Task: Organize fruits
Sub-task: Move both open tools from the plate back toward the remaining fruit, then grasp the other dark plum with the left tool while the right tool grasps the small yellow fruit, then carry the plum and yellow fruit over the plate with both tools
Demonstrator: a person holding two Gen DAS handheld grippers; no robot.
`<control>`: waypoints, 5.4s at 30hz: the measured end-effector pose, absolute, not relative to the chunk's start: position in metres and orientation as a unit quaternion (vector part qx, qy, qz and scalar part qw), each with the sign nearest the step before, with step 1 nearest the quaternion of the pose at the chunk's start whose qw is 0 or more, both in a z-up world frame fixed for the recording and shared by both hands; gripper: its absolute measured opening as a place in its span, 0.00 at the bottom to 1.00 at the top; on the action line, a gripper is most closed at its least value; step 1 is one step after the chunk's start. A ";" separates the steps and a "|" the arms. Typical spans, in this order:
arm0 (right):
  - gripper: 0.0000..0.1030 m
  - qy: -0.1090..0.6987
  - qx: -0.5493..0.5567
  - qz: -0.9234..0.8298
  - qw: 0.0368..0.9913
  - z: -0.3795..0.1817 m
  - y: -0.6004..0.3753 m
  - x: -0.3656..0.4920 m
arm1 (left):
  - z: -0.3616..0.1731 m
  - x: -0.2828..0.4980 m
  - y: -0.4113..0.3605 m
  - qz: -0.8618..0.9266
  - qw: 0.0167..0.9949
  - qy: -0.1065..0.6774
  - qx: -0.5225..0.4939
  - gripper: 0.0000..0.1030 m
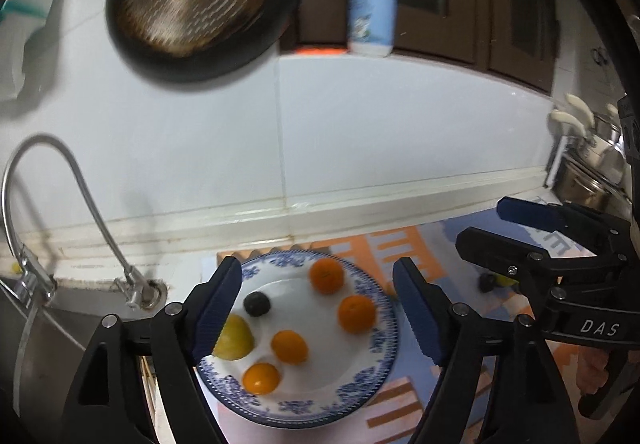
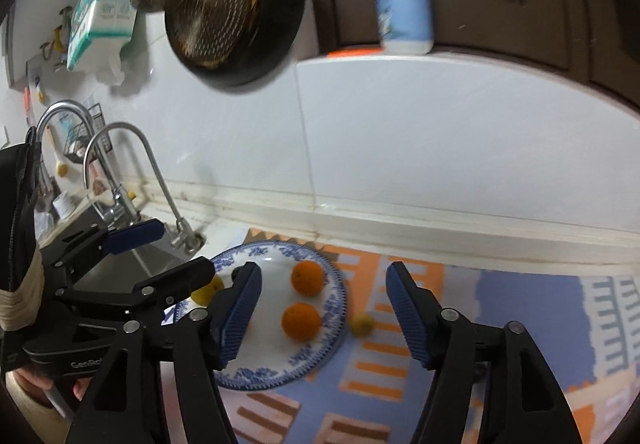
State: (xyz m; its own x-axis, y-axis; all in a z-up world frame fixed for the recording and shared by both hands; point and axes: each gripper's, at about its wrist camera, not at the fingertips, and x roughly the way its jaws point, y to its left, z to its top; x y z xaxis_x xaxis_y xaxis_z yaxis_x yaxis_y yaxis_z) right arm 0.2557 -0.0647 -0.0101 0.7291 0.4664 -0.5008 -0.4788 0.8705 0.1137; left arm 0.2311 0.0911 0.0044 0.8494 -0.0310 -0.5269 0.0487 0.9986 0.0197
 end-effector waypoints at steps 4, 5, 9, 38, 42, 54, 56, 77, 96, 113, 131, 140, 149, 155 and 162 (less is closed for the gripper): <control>0.71 0.248 -0.009 0.229 0.941 -0.002 -0.087 0.239 | 0.010 0.220 0.071 -0.041 0.965 0.258 0.029 0.80; 0.71 0.244 -0.006 0.223 0.944 -0.001 -0.093 0.235 | 0.010 0.219 0.066 -0.049 0.965 0.257 0.032 0.80; 0.71 0.232 -0.003 0.196 0.953 0.003 -0.115 0.221 | 0.010 0.214 0.047 -0.074 0.965 0.249 0.042 0.80; 0.71 0.272 0.006 0.028 0.962 -0.047 -0.220 0.202 | -0.041 0.252 -0.068 -0.242 0.926 0.243 0.157 0.82; 0.71 0.293 0.023 0.024 0.956 -0.061 -0.226 0.212 | -0.057 0.265 -0.076 -0.253 0.916 0.263 0.165 0.81; 0.65 0.353 0.049 0.030 0.934 -0.108 -0.230 0.242 | -0.102 0.304 -0.090 -0.279 0.880 0.340 0.180 0.62; 0.63 0.361 0.054 0.034 0.931 -0.114 -0.230 0.246 | -0.106 0.309 -0.092 -0.287 0.874 0.352 0.176 0.60; 0.41 0.393 0.081 0.075 0.913 -0.137 -0.229 0.279 | -0.116 0.336 -0.104 -0.306 0.858 0.378 0.163 0.39; 0.29 0.397 0.081 0.086 0.910 -0.136 -0.224 0.280 | -0.110 0.328 -0.099 -0.303 0.863 0.380 0.136 0.27; 0.29 0.375 0.078 0.121 0.916 -0.106 -0.206 0.254 | -0.071 0.288 -0.065 -0.256 0.895 0.355 0.088 0.27; 0.29 0.323 0.041 0.171 0.930 -0.055 -0.165 0.221 | -0.026 0.237 -0.016 -0.192 0.931 0.307 0.049 0.27; 0.29 0.301 0.019 0.211 0.930 -0.037 -0.132 0.209 | -0.015 0.210 0.028 -0.133 0.945 0.296 0.029 0.27; 0.29 0.280 0.002 0.261 0.924 -0.024 -0.097 0.206 | -0.005 0.197 0.065 -0.084 0.956 0.282 0.010 0.27; 0.29 0.277 -0.011 0.289 0.916 -0.019 -0.069 0.216 | -0.008 0.199 0.085 -0.056 0.957 0.285 0.000 0.27; 0.29 0.283 -0.029 0.311 0.907 -0.021 -0.042 0.229 | -0.013 0.209 0.104 -0.033 0.956 0.291 0.001 0.27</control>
